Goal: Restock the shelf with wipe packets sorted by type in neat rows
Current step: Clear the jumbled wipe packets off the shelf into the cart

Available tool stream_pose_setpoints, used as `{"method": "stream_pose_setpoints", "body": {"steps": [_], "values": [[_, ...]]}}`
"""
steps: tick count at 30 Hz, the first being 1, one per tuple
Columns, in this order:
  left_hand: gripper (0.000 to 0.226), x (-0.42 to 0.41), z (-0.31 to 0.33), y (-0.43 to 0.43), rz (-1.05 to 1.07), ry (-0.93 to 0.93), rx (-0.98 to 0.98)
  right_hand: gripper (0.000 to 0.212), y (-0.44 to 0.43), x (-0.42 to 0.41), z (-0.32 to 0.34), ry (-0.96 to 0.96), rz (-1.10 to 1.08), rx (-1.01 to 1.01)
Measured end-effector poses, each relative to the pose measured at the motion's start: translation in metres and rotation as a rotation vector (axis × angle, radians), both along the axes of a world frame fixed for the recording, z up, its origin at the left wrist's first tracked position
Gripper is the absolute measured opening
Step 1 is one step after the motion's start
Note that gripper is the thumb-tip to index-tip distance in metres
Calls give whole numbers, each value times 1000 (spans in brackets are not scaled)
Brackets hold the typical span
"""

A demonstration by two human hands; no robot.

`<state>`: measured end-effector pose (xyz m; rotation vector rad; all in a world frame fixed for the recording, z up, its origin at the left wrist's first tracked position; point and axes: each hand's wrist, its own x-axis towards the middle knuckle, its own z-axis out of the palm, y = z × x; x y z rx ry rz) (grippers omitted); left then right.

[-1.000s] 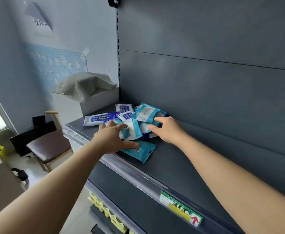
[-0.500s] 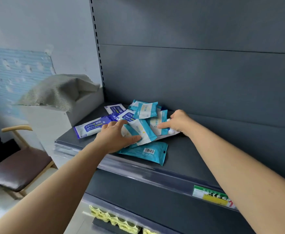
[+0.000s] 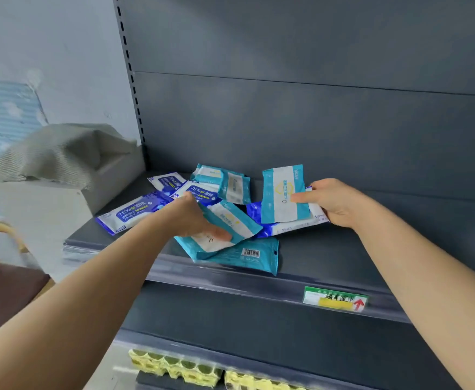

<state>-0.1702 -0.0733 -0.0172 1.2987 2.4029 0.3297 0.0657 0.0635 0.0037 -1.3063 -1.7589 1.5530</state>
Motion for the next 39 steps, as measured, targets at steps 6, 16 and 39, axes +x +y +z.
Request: {"method": "stream_pose_setpoints", "body": {"steps": [6, 16, 39], "values": [[76, 9, 3, 0, -1, -90, 61, 8, -13, 5, -18, -122, -11, 28], [66, 10, 8, 3, 194, -465, 79, 6, -34, 18, -20, 8, 21, -126], [46, 30, 29, 12, 262, -877, 533, 20, -19, -16, 12, 359, 25, -41]]}}
